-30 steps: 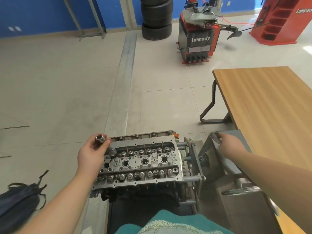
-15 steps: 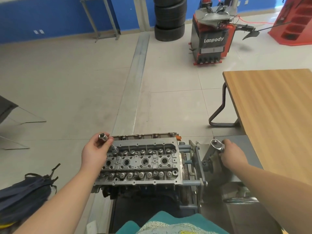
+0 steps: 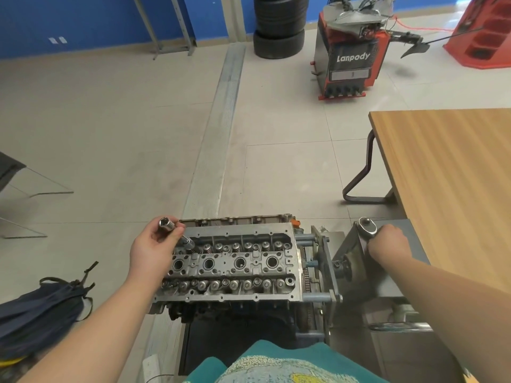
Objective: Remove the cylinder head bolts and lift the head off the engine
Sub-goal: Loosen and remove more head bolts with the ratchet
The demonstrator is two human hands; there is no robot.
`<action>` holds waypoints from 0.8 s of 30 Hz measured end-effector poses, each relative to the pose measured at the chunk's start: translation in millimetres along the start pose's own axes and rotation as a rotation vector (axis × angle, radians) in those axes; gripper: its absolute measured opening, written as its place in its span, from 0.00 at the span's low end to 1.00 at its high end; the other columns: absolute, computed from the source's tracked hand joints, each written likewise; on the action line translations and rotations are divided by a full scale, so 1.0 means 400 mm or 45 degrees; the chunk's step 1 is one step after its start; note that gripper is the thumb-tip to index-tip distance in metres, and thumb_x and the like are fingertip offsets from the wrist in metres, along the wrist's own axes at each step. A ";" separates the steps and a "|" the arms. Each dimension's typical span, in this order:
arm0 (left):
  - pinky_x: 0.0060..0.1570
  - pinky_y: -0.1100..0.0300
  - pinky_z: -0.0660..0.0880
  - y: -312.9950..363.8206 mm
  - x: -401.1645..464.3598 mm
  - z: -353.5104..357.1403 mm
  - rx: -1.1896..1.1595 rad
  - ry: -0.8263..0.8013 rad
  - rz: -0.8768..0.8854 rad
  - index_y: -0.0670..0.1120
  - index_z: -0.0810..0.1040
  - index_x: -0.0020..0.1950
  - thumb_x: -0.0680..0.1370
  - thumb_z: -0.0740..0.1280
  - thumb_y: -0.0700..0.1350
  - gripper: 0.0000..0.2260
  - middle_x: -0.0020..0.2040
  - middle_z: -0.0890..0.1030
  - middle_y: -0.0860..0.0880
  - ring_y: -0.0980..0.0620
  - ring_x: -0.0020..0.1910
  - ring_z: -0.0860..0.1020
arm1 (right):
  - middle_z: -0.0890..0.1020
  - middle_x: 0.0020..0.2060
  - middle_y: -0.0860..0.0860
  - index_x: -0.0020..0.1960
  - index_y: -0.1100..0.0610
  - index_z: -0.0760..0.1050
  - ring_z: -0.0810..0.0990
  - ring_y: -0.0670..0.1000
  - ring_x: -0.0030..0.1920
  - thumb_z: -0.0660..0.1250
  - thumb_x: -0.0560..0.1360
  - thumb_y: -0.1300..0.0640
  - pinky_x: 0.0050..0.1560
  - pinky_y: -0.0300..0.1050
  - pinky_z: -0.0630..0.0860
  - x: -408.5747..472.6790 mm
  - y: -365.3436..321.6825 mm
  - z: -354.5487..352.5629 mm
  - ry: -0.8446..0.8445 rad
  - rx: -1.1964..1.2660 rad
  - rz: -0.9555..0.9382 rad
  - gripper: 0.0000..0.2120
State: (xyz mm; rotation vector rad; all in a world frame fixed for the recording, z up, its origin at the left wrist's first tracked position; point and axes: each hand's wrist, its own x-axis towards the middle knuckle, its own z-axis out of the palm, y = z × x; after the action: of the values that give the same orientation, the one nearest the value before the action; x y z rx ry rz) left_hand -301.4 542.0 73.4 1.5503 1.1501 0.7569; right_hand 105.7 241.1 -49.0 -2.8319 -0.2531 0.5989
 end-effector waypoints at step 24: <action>0.55 0.57 0.82 -0.023 0.059 -0.026 -0.030 -0.143 0.028 0.59 0.86 0.52 0.78 0.79 0.47 0.07 0.50 0.89 0.55 0.56 0.51 0.87 | 0.78 0.42 0.41 0.62 0.47 0.78 0.81 0.50 0.48 0.63 0.81 0.44 0.41 0.47 0.73 -0.503 -0.602 -0.114 0.106 0.049 -1.134 0.13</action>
State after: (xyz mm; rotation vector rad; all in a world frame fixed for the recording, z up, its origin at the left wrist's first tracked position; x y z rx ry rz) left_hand -305.0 568.0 65.7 1.5678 1.0400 0.6865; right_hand -85.3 419.6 130.5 -2.3323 -1.3476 0.2675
